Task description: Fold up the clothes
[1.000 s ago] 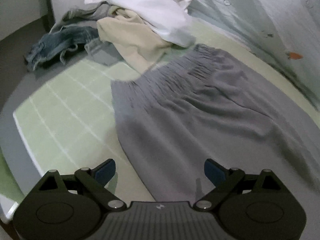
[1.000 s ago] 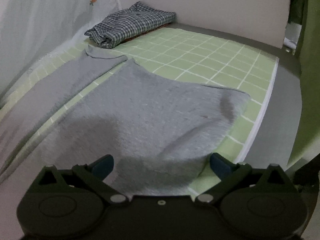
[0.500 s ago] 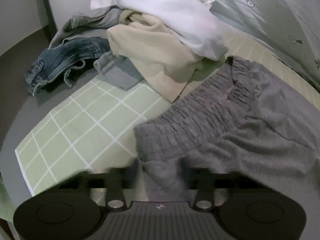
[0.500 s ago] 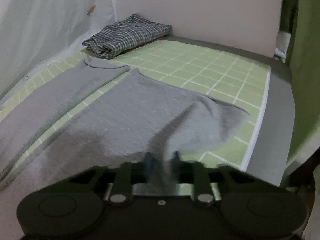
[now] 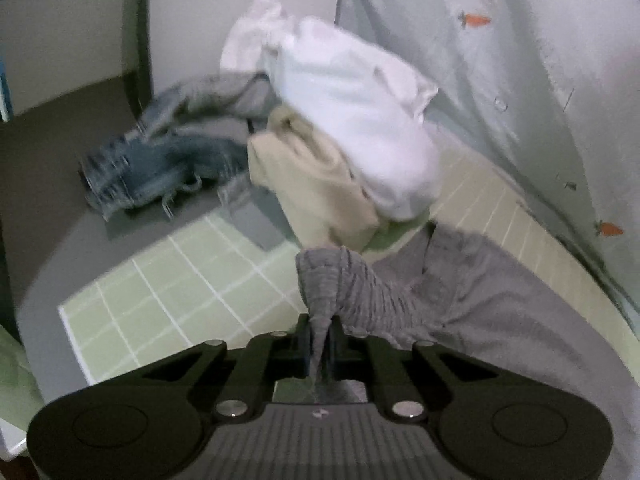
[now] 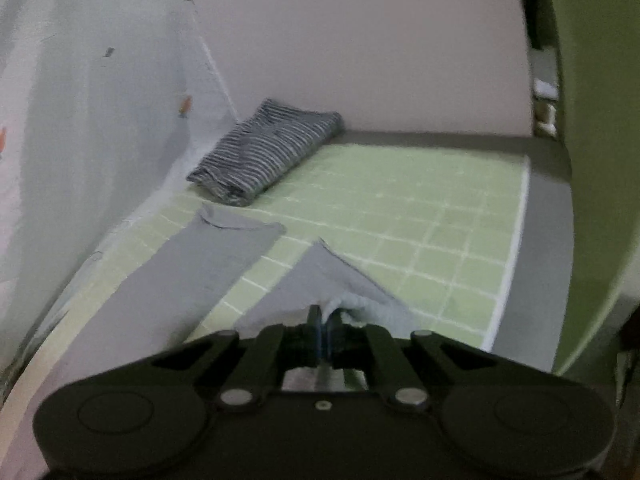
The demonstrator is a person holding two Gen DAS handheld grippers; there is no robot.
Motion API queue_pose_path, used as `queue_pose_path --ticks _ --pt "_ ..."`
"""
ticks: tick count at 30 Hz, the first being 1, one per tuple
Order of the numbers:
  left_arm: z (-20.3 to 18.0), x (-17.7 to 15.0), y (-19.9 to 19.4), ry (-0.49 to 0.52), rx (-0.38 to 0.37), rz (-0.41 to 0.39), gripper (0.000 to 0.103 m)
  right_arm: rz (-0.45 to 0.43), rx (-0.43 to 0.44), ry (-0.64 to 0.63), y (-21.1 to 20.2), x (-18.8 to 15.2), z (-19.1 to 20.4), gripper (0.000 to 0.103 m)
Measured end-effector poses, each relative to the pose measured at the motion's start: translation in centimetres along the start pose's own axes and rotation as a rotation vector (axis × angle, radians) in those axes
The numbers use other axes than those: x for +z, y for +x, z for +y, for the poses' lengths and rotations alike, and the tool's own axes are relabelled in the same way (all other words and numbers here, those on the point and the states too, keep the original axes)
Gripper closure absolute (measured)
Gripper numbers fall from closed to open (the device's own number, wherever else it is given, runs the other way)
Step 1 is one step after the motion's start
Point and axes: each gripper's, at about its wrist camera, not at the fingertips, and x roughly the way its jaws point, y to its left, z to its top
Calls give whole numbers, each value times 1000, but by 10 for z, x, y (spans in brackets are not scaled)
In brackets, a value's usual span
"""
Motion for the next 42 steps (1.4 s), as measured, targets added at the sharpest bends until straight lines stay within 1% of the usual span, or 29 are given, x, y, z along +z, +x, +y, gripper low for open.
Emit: queue_pose_path --ticks 3,6,10,12,14,16,18,20,22,24,26,28,31,34,37,39,41,42 --pt "-1 6 -21 4 -1 -39 94 -44 41 43 -10 10 2 101" --pt "2 13 -41 -15 -4 -69 94 -90 71 96 -19 23 5 101" --pt "4 10 -49 -46 21 -76 94 -148 104 143 -35 46 2 101" --pt "5 9 -53 -62 33 -79 94 -170 111 123 -36 56 3 101" --pt "6 8 -58 -78 46 -82 95 -178 89 69 -28 59 8 101" --pt "7 7 -62 -94 59 -85 95 -171 98 77 -21 62 12 101" --pt "2 5 -65 -84 55 -95 95 -164 110 89 -14 64 16 101" --pt "-3 6 -67 -72 55 -105 95 -182 119 63 -9 70 29 101" --pt "-5 6 -61 -88 71 -108 95 -202 128 35 -5 75 42 101" --pt "-7 8 -54 -110 87 -104 95 -199 116 9 9 77 54 101" --pt "-9 9 -48 -131 91 -97 95 -181 115 33 24 80 62 101" --pt "-13 11 -43 -138 92 -94 95 -180 120 42 34 83 72 101" --pt "-22 16 -30 -144 107 -83 95 -179 110 -12 51 86 91 101" --pt "-36 24 -13 -148 121 -71 95 -156 116 -41 79 94 102 101" --pt "-57 34 5 -142 116 -62 95 -135 122 -62 110 104 119 101" --pt "-75 41 18 -130 111 -63 95 -124 131 -98 133 113 130 101" --pt "-97 51 36 -120 102 -70 95 -110 140 -151 166 116 163 101" --pt "-108 57 46 -118 94 -74 95 -85 156 -172 187 117 180 101"
